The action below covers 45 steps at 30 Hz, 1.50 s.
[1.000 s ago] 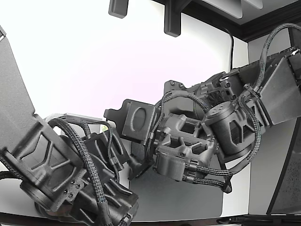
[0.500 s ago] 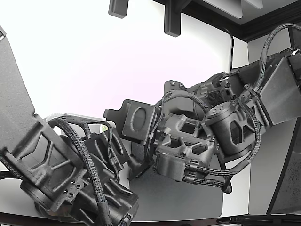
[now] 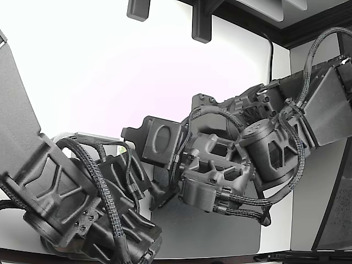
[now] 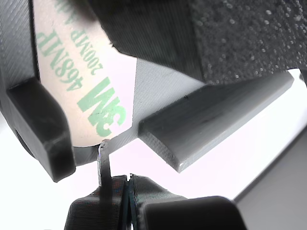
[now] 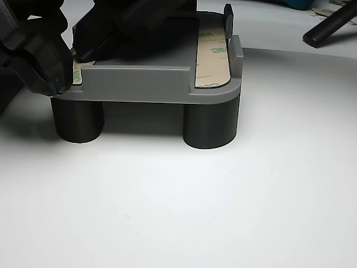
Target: Peel off protective film from adhesive tape.
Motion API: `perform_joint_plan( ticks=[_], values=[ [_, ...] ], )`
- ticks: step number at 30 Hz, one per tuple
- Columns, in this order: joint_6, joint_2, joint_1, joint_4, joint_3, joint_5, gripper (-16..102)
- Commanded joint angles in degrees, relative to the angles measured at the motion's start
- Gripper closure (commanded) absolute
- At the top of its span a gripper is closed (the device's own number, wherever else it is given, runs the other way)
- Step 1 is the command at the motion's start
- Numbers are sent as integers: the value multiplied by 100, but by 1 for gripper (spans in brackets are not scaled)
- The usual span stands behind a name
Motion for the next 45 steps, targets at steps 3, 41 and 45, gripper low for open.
perform_joint_plan(
  ticks=[3,41,45],
  values=[
    [0,114,-53,-26,-132,18,96],
    [44,53,-26,18,-229,9,96],
    [44,53,-26,18,-229,9,96]
  ],
)
